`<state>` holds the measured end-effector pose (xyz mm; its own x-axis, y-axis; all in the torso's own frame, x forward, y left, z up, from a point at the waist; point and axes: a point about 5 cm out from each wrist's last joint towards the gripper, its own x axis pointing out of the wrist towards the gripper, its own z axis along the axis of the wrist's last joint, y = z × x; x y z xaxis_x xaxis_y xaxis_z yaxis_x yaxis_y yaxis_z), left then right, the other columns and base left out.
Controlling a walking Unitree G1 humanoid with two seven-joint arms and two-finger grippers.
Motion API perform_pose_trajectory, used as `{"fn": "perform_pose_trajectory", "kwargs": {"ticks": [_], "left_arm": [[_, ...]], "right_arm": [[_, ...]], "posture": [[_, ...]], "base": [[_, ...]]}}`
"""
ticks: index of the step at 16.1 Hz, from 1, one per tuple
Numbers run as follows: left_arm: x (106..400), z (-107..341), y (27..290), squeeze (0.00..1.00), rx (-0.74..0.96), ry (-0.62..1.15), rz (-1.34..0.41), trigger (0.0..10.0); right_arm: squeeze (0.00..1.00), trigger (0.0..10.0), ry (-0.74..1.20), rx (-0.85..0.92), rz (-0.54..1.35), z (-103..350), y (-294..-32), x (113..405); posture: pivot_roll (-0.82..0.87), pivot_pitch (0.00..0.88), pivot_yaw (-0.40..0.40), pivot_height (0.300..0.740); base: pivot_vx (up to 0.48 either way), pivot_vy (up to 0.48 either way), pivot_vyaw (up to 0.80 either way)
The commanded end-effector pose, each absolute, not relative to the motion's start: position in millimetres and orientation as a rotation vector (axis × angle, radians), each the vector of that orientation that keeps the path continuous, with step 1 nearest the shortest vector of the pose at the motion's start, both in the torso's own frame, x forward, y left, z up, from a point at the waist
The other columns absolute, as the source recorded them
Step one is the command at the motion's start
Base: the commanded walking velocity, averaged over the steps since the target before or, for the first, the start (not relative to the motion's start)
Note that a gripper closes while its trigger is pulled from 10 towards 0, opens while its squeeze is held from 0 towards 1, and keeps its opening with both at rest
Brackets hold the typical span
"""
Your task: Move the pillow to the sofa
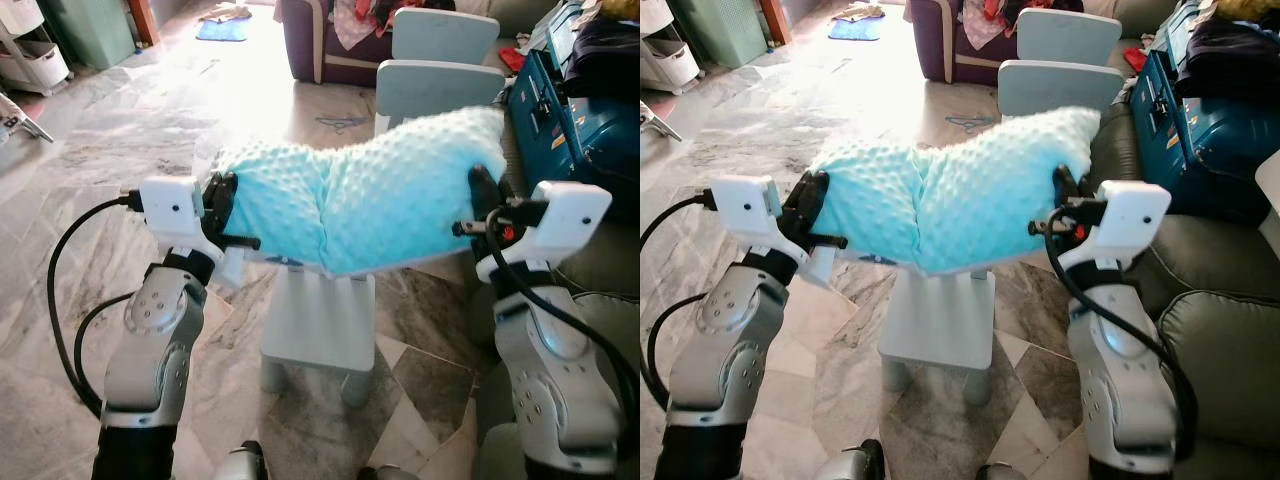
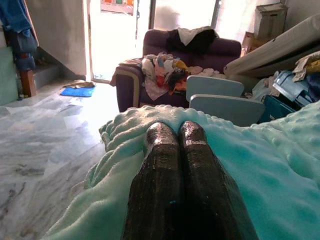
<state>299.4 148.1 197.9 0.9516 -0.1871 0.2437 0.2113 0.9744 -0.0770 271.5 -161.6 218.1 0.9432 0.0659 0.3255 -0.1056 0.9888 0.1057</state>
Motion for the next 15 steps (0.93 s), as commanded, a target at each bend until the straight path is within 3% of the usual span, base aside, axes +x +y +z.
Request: {"fn": "perform_pose_trajectory", "kwargs": {"ticks": [1, 15], "left_arm": [[295.7, 200.9, 150.0, 0.00, -0.086, -0.251, -0.200, 10.0], [298.5, 198.4, 153.1, 0.00, -0.094, -0.222, -0.187, 10.0]], "right_arm": [[0.00, 0.0, -0.346, 0.117, 0.073, 222.1, -163.9, 264.5], [0.00, 0.0, -0.323, 0.140, 0.054, 219.5, -165.7, 263.7]], "posture": [[-0.09, 0.128, -0.007, 0.740], [-0.09, 0.133, -0.002, 0.740]], "base": [[0.000, 0.000, 0.00], [0.000, 0.000, 0.00]]}}
